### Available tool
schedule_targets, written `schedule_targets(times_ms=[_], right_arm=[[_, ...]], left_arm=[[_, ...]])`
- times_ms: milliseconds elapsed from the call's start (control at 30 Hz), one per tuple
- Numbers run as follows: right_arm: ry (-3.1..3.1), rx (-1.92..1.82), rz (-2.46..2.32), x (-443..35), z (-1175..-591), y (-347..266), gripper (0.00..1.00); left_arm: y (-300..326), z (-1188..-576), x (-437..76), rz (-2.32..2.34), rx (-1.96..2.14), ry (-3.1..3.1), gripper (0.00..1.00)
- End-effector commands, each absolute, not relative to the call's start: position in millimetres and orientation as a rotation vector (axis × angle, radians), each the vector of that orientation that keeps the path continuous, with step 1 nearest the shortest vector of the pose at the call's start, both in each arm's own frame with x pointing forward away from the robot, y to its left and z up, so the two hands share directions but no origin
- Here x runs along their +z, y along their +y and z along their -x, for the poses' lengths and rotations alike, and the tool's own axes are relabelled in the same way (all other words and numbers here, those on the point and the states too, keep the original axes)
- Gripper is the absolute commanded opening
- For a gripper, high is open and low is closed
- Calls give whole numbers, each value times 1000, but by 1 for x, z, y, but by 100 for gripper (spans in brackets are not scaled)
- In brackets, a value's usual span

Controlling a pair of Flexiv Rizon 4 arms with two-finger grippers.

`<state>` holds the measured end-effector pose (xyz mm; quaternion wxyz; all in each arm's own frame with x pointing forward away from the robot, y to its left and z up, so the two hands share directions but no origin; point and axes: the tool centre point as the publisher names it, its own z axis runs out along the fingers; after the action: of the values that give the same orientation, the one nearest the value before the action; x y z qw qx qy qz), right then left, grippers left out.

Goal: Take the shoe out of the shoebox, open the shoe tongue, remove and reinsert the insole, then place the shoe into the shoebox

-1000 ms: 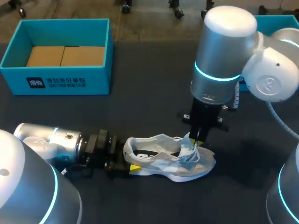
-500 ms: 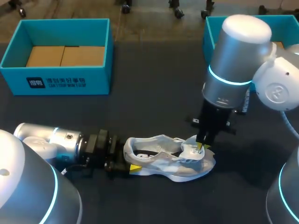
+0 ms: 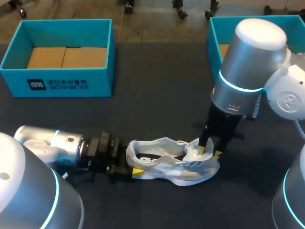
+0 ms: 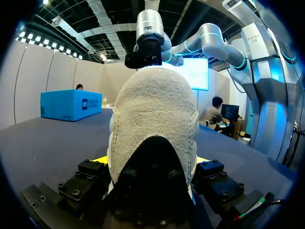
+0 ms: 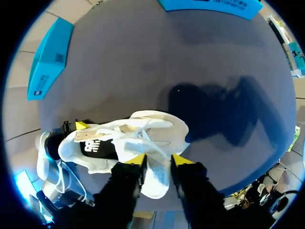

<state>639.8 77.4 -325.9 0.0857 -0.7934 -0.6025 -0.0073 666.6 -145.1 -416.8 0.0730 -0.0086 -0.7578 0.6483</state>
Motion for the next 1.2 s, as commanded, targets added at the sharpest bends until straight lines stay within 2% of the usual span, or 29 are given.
schedule_targets(times_ms=[33, 400, 600, 633, 667, 700, 767, 967, 1067, 1200], right_arm=[[-1823, -4, 2405, -307, -632, 82, 100], [-2008, 151, 2397, -237, -639, 107, 100], [-2203, 270, 2285, -207, -656, 144, 100], [-2237, 292, 2260, -203, -659, 151, 92], [-2255, 301, 2244, -200, -661, 155, 70], [-2317, 300, 2190, -196, -665, 164, 39], [-2366, 328, 2114, -192, -670, 175, 0], [-2697, 222, 1714, -195, -677, 196, 0], [-2959, 50, 1419, -199, -673, 206, 0], [-2838, 61, 1447, -205, -675, 206, 0]], left_arm=[[-147, -668, -421, 26, 1949, -2275, 0], [-147, -668, -421, 26, 1949, -2275, 0], [-147, -668, -421, 26, 1949, -2275, 0], [-147, -668, -421, 26, 1949, -2275, 0], [-147, -668, -421, 26, 1949, -2275, 0], [-147, -668, -421, 26, 1949, -2275, 0], [-147, -668, -421, 26, 1949, -2275, 0], [-147, -668, -421, 26, 1949, -2275, 0], [-147, -668, -421, 26, 1949, -2275, 0], [-147, -668, -421, 26, 1949, -2275, 0]])
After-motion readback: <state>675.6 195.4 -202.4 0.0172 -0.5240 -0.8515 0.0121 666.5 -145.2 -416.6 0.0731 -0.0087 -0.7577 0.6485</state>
